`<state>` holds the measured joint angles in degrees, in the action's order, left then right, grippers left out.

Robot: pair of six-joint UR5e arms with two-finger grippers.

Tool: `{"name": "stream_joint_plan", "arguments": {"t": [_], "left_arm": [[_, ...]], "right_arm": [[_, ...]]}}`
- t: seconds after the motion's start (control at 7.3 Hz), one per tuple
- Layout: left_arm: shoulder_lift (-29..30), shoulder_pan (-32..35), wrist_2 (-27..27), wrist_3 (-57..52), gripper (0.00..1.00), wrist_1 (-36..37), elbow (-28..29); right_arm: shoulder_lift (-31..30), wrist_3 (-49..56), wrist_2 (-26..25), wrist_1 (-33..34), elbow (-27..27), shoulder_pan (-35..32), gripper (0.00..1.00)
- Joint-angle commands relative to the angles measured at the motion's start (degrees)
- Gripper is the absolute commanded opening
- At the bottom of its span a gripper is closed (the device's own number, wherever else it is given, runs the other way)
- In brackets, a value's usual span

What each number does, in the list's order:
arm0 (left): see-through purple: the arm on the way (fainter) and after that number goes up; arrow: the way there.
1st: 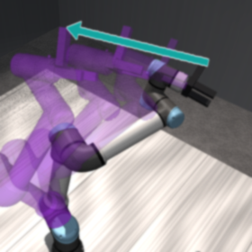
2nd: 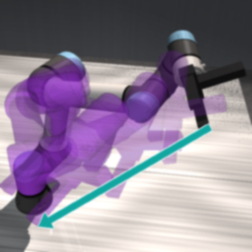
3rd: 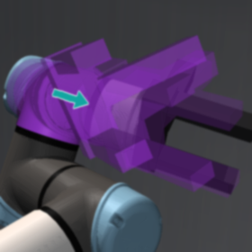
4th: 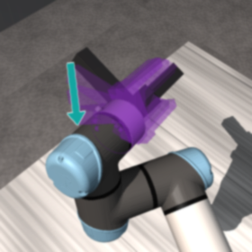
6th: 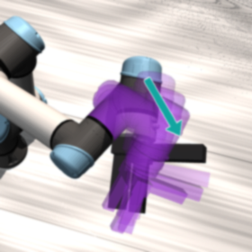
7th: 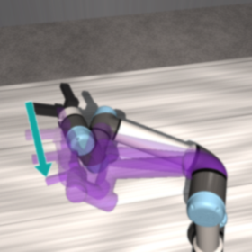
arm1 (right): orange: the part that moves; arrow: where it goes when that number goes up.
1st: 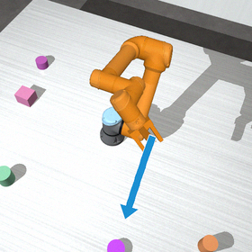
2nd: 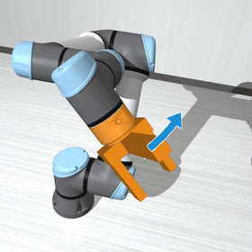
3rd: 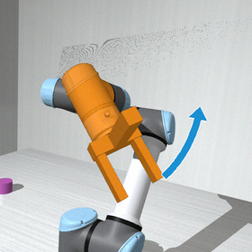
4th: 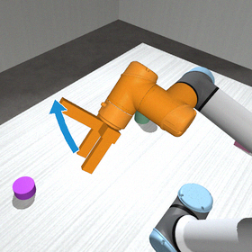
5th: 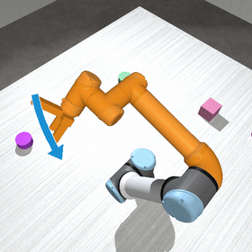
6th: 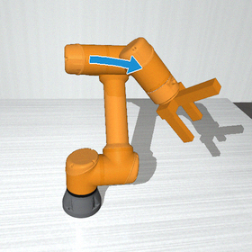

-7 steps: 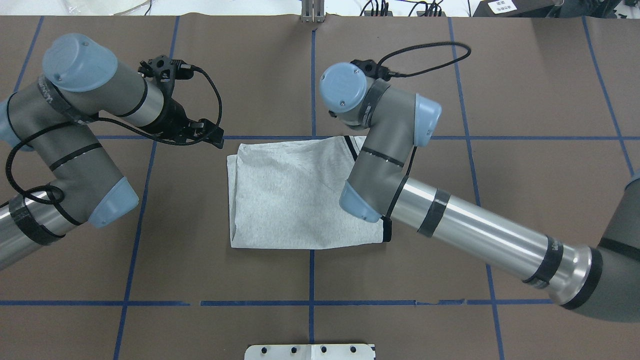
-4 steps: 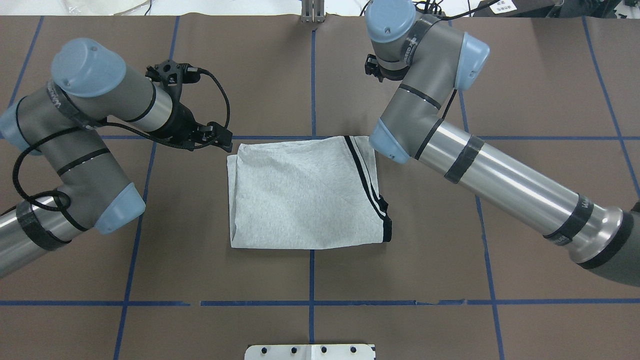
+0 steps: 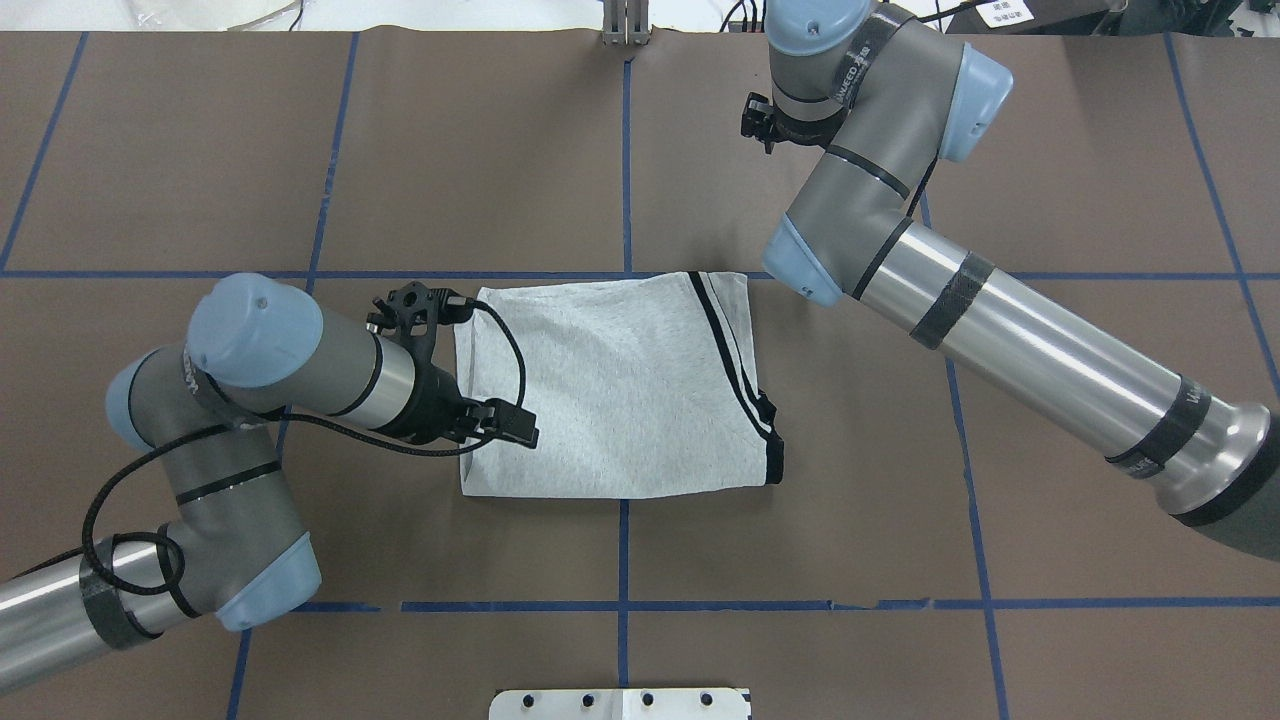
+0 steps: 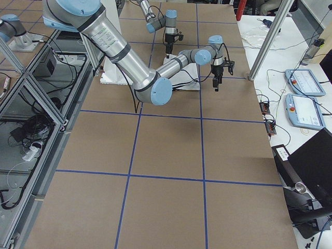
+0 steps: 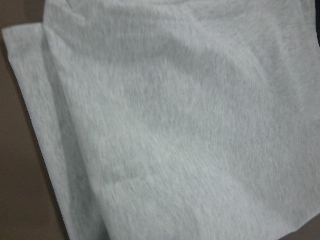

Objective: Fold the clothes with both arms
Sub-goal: 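Press the left gripper onto the folded shirt's edge nearest it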

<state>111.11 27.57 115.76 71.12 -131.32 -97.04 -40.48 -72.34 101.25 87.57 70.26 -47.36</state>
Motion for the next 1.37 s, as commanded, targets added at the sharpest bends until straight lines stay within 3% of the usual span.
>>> {"name": "stream_joint_plan", "arguments": {"t": [0.0, 1.23], "left_arm": [[-0.4, -0.9, -0.7, 0.8, 1.00, -1.7, 1.0], [1.6, -0.9, -3.5, 3.0, 1.00, -2.4, 2.9]], "right_arm": [[0.0, 0.0, 0.0, 0.0, 0.1, 0.1, 1.00], [-0.3, -0.1, 0.0, 0.1, 1.0, 0.2, 1.00]]}}
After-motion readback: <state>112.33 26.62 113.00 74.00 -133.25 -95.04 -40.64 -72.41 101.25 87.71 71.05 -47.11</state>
